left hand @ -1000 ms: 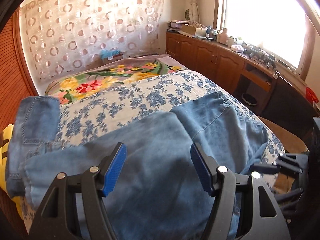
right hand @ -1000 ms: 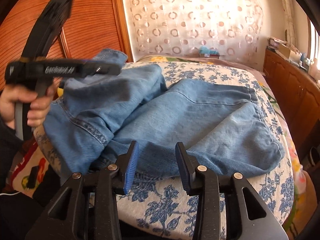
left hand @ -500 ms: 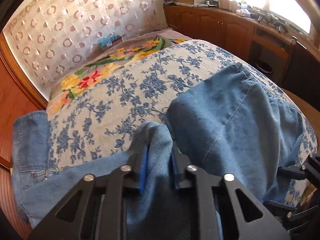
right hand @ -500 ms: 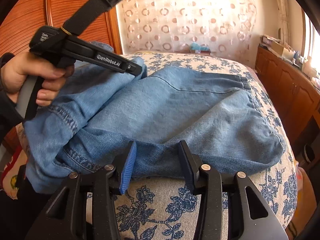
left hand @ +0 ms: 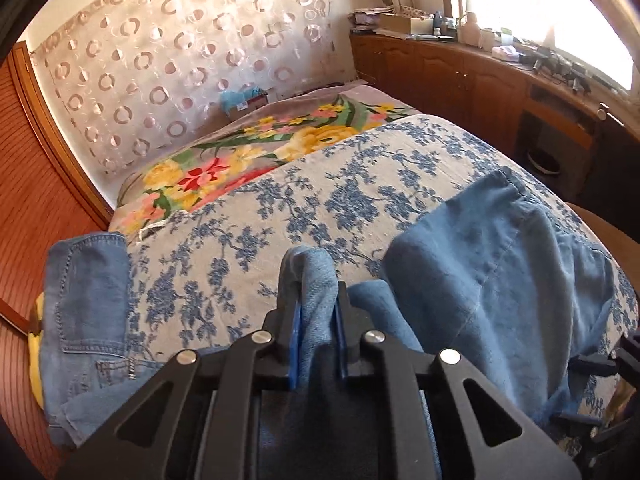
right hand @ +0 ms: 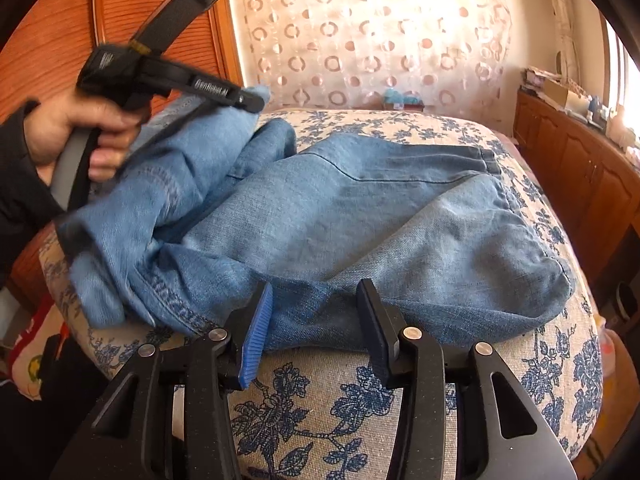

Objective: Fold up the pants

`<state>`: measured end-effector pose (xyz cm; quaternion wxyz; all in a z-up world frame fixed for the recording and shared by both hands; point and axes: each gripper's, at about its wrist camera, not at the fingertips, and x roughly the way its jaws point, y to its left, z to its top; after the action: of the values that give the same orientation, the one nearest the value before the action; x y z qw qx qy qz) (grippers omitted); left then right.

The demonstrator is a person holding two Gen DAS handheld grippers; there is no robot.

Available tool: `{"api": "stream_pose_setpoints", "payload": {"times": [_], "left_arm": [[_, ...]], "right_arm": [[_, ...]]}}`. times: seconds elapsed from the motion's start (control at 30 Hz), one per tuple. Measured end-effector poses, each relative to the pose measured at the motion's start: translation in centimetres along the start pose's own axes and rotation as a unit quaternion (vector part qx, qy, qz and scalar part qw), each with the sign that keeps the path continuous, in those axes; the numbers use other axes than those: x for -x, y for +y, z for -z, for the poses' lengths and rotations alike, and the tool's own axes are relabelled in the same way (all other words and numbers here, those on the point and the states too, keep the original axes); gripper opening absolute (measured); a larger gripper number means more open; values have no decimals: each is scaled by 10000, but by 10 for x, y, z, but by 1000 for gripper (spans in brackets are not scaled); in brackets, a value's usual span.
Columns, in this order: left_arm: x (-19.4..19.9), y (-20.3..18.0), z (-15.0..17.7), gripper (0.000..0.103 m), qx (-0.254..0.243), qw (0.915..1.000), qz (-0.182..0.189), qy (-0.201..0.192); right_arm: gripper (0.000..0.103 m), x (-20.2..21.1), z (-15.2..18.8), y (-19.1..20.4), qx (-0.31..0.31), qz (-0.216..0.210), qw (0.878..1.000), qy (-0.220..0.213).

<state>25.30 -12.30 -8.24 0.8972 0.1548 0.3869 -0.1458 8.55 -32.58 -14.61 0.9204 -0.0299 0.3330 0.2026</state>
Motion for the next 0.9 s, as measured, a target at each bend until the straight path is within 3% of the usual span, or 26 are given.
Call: {"api": "stream_pose_setpoints", "payload": {"times": [0.2, 0.4, 0.47, 0.53, 0.9], "left_arm": [[-8, 2, 5, 32, 286, 9990, 306, 144], [25, 12, 11, 47, 572, 9954, 662, -389], [35, 18, 16, 61, 671, 9939, 702, -520], [43, 24, 21, 67, 764, 9918, 763, -682], [51, 40, 50, 68, 837, 9900, 377, -1071]], "right_arm": [[43, 13, -7, -24, -228, 189, 9995, -128], [43, 21, -14, -47, -237, 522, 9982, -176], [44, 23, -21, -58, -238, 642, 9975, -201], [44, 23, -30, -69, -224, 720, 9969, -228], [48, -7, -87, -120, -166, 991, 9949, -116]]}}
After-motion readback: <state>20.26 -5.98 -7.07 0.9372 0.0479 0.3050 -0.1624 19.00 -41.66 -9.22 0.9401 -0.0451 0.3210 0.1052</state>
